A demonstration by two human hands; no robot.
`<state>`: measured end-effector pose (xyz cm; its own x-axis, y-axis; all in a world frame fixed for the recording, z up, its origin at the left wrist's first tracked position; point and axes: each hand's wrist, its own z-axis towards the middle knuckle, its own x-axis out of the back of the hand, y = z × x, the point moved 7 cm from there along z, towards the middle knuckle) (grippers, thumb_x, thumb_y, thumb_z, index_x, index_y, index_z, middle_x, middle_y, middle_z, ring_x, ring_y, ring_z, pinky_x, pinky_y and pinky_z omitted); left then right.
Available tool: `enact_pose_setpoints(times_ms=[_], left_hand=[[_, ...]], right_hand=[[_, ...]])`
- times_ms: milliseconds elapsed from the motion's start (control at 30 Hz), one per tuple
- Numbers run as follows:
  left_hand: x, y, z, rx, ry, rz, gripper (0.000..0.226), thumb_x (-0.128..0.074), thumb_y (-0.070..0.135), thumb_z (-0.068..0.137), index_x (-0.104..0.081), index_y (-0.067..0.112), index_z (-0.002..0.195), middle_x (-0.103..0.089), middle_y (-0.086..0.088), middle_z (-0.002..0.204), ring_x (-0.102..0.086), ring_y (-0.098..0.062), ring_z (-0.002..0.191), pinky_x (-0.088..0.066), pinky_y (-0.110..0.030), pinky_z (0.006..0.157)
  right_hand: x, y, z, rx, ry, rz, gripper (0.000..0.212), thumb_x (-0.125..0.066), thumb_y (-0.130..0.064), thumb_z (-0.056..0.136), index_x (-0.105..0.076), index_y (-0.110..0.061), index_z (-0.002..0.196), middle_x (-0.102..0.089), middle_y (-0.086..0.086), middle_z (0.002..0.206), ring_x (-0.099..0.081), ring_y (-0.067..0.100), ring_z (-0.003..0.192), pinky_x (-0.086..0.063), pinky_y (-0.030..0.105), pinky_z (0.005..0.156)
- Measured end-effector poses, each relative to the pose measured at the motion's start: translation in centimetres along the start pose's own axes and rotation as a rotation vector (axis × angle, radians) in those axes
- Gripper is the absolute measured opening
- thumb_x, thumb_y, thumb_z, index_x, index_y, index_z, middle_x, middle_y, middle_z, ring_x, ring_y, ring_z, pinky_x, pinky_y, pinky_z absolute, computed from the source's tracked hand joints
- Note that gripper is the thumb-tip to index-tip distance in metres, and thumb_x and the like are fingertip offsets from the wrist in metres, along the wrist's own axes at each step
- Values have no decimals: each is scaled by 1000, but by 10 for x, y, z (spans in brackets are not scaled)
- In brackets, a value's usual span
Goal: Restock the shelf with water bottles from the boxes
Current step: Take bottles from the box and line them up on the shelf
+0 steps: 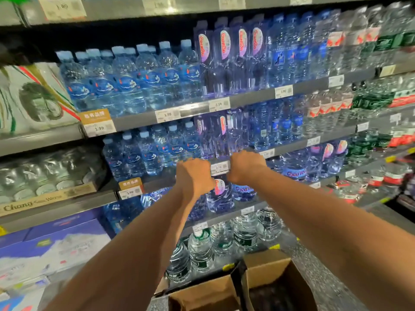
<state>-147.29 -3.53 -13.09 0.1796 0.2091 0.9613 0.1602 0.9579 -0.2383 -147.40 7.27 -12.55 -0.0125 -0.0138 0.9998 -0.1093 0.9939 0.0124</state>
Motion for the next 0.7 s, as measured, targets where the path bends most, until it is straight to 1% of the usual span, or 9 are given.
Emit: enact_pose_setpoints(times_ms=[67, 133, 200, 267, 300, 433, 533, 633, 700], left_hand=[[-3, 24, 0, 5, -11, 22, 30, -49, 37, 91, -62, 17, 110, -63, -6, 111, -58, -26, 108, -38, -32, 79], [-4, 48, 2, 7, -3, 28, 29, -50, 35, 90, -64, 16, 108, -65, -7, 108, -60, -26, 104, -40, -32, 79], [-9, 74, 9, -17, 9, 13, 28, -52, 34, 87, -65, 15, 103, -66, -6, 101, -62, -26, 98, -43, -32, 76], [-18, 101, 16, -27, -6, -17, 26, -52, 34, 87, -66, 16, 100, -66, -6, 101, -61, -26, 97, -44, -32, 75], [-22, 115, 20, -31, -18, -36, 26, -52, 35, 88, -65, 16, 100, -67, -7, 103, -61, -27, 99, -43, -33, 75], [-49, 176, 33, -31, -93, -110, 34, -53, 39, 87, -65, 15, 108, -66, -8, 111, -62, -29, 105, -47, -36, 85], [-80, 215, 37, -7, -160, -145, 36, -53, 40, 87, -64, 16, 112, -65, -8, 116, -60, -28, 110, -45, -38, 91], [-102, 244, 43, 5, -237, -152, 34, -55, 33, 88, -63, 16, 116, -64, -8, 118, -60, -27, 112, -47, -37, 89], [-117, 258, 43, 15, -277, -190, 33, -57, 32, 87, -65, 16, 115, -65, -8, 116, -61, -27, 110, -49, -35, 84]], right_hand=[[-8, 21, -4, -27, 1, 21, 40, -54, -41, 91, -55, -14, 121, -61, 7, 117, -60, 29, 106, -47, 33, 78], [-17, 42, -7, -48, -21, 48, 38, -54, -39, 92, -56, -13, 119, -61, 7, 113, -61, 28, 103, -48, 34, 79], [-27, 64, -9, -58, -35, 77, 35, -55, -40, 91, -58, -12, 111, -62, 6, 107, -62, 27, 101, -46, 34, 76], [-38, 89, -11, -50, -50, 78, 27, -56, -36, 90, -59, -13, 104, -64, 6, 109, -61, 28, 101, -44, 33, 74], [-45, 102, -11, -42, -56, 70, 25, -56, -34, 90, -60, -14, 104, -63, 7, 112, -61, 28, 103, -44, 34, 75], [-84, 150, -7, -6, -104, 41, 35, -54, -35, 90, -60, -16, 118, -61, 7, 123, -59, 29, 112, -46, 34, 85], [-114, 182, -6, 31, -134, -7, 41, -55, -35, 90, -57, -15, 125, -58, 8, 129, -57, 28, 119, -46, 36, 93], [-140, 207, -1, 44, -183, -34, 43, -55, -33, 90, -54, -14, 128, -57, 8, 131, -56, 28, 120, -47, 36, 93], [-160, 213, 4, 57, -216, -18, 38, -55, -30, 90, -58, -14, 123, -60, 8, 126, -59, 27, 116, -49, 36, 90]])
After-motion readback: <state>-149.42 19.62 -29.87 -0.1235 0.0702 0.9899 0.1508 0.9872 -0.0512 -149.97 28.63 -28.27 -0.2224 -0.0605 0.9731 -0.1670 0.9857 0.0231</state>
